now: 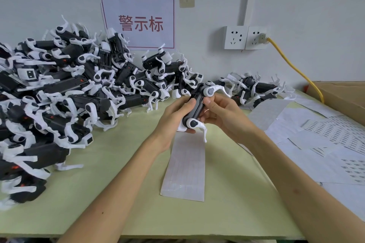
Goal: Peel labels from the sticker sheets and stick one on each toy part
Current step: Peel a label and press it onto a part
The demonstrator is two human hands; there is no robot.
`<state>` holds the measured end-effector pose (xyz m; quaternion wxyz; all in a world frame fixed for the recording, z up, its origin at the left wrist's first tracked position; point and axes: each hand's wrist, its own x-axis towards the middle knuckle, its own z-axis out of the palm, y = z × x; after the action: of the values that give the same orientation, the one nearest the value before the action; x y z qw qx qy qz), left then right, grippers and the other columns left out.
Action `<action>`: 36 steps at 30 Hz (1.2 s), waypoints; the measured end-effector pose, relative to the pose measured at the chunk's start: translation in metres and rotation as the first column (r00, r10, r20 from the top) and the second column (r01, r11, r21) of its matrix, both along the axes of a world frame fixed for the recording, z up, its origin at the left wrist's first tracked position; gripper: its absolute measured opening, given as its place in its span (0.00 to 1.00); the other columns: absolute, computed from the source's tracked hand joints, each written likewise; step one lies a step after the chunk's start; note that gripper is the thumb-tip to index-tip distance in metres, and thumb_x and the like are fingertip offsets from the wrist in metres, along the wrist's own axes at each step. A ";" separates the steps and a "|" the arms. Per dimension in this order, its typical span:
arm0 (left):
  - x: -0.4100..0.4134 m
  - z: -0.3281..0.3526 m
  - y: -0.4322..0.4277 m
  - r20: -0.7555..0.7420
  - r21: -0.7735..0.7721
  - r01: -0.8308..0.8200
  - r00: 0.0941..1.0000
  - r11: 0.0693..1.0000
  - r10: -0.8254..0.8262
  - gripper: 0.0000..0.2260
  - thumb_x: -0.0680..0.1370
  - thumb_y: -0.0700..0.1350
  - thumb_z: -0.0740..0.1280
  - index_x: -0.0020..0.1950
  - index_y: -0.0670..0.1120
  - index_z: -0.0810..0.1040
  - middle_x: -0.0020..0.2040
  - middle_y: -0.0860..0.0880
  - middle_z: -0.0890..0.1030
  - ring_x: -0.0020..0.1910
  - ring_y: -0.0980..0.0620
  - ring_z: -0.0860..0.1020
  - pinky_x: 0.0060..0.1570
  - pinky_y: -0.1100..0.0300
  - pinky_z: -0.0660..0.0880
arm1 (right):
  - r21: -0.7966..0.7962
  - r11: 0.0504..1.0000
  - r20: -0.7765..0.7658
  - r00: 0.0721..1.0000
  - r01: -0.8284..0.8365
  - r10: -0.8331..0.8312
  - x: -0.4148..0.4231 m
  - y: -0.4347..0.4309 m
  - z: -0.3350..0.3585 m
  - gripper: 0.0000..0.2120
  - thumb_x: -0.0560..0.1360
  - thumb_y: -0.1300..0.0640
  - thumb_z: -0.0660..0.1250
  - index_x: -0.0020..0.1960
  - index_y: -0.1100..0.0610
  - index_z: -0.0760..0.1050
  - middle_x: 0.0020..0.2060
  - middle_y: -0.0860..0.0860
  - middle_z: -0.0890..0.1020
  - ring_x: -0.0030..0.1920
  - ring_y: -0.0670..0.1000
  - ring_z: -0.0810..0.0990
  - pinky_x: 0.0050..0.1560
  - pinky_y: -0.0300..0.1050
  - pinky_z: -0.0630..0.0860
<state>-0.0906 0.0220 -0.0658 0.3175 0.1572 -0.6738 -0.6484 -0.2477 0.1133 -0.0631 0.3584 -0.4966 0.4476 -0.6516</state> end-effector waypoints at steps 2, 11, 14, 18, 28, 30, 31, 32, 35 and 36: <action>-0.001 0.000 0.002 0.025 0.053 -0.009 1.000 0.999 0.007 0.13 0.84 0.55 0.64 0.60 0.49 0.81 0.49 0.46 0.85 0.47 0.49 0.83 0.38 0.53 0.81 | 0.000 1.000 0.010 1.000 0.007 -0.007 0.000 0.000 -0.001 0.13 0.77 0.54 0.67 0.45 0.65 0.72 0.38 0.58 0.81 0.34 0.54 0.81 0.41 0.45 0.80; -0.007 0.000 0.000 0.110 0.363 -0.134 0.989 0.922 0.101 0.18 0.81 0.59 0.64 0.52 0.45 0.82 0.45 0.42 0.82 0.50 0.39 0.81 0.54 0.49 0.74 | -0.335 0.800 -0.441 0.667 0.498 -0.600 0.013 -0.001 -0.006 0.09 0.75 0.68 0.69 0.45 0.56 0.75 0.34 0.48 0.81 0.33 0.53 0.80 0.38 0.50 0.79; -0.005 0.001 -0.003 0.147 0.339 -0.170 0.981 0.925 0.126 0.23 0.82 0.60 0.61 0.59 0.43 0.82 0.47 0.41 0.83 0.51 0.40 0.81 0.52 0.50 0.74 | -0.498 0.733 -0.528 0.508 0.464 -0.681 0.013 -0.001 -0.002 0.24 0.68 0.73 0.68 0.58 0.52 0.80 0.52 0.45 0.81 0.52 0.48 0.79 0.55 0.43 0.76; -0.003 0.005 0.002 0.211 0.246 -0.094 0.977 0.965 0.041 0.27 0.82 0.63 0.57 0.60 0.43 0.83 0.45 0.44 0.85 0.45 0.45 0.80 0.41 0.56 0.74 | -0.411 0.815 -0.715 0.411 0.408 -0.566 0.006 -0.001 -0.001 0.35 0.64 0.75 0.65 0.65 0.48 0.81 0.68 0.44 0.77 0.69 0.51 0.71 0.71 0.46 0.64; 0.002 0.007 -0.010 -0.127 0.330 -0.117 0.978 0.937 0.167 0.20 0.84 0.58 0.57 0.47 0.49 0.83 0.38 0.48 0.79 0.32 0.48 0.77 0.31 0.59 0.67 | -0.185 0.861 -0.650 0.599 0.473 -0.468 -0.009 -0.001 -0.006 0.17 0.70 0.60 0.78 0.58 0.50 0.83 0.46 0.43 0.84 0.48 0.48 0.81 0.43 0.39 0.74; 0.004 0.008 -0.012 -0.147 0.364 -0.124 0.971 0.923 0.189 0.17 0.84 0.57 0.58 0.51 0.49 0.82 0.36 0.49 0.80 0.33 0.47 0.81 0.31 0.59 0.69 | -0.028 0.904 -0.530 0.761 0.426 -0.374 -0.009 0.000 -0.004 0.13 0.72 0.59 0.77 0.56 0.52 0.83 0.43 0.50 0.85 0.43 0.54 0.84 0.40 0.46 0.80; 0.005 0.008 -0.014 -0.159 0.414 -0.114 0.968 0.903 0.196 0.16 0.83 0.56 0.59 0.51 0.48 0.81 0.37 0.49 0.81 0.34 0.46 0.82 0.32 0.59 0.72 | 0.053 0.937 -0.437 0.852 0.344 -0.288 -0.009 0.002 -0.002 0.13 0.73 0.60 0.76 0.57 0.53 0.82 0.43 0.53 0.85 0.41 0.56 0.85 0.41 0.51 0.83; 0.005 0.008 -0.015 -0.178 0.460 -0.098 0.964 0.883 0.199 0.14 0.83 0.55 0.61 0.51 0.47 0.81 0.38 0.48 0.82 0.34 0.46 0.82 0.32 0.59 0.74 | 0.135 0.963 -0.334 0.925 0.235 -0.179 -0.010 0.004 -0.001 0.15 0.74 0.60 0.74 0.60 0.54 0.81 0.44 0.56 0.85 0.40 0.59 0.85 0.44 0.54 0.84; 0.003 0.007 -0.018 -0.197 0.508 -0.101 0.953 0.855 0.230 0.11 0.81 0.51 0.64 0.51 0.46 0.81 0.40 0.49 0.83 0.34 0.50 0.80 0.34 0.60 0.78 | 0.268 0.958 -0.113 0.984 -0.104 0.138 -0.012 0.011 0.003 0.20 0.75 0.60 0.67 0.66 0.50 0.78 0.46 0.58 0.85 0.40 0.62 0.85 0.45 0.51 0.83; 0.002 0.006 -0.020 -0.184 0.532 -0.121 0.950 0.838 0.254 0.10 0.82 0.51 0.65 0.49 0.46 0.81 0.40 0.48 0.83 0.34 0.50 0.81 0.36 0.59 0.78 | 0.266 0.947 -0.066 0.977 -0.179 0.203 -0.012 0.011 0.004 0.20 0.75 0.61 0.65 0.66 0.50 0.78 0.46 0.58 0.84 0.39 0.61 0.84 0.45 0.49 0.82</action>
<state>-0.0887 0.0023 -0.0601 0.4077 0.2198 -0.4124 -0.7845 -0.2601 0.1243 -0.0594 0.4604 -0.5162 0.4945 -0.5264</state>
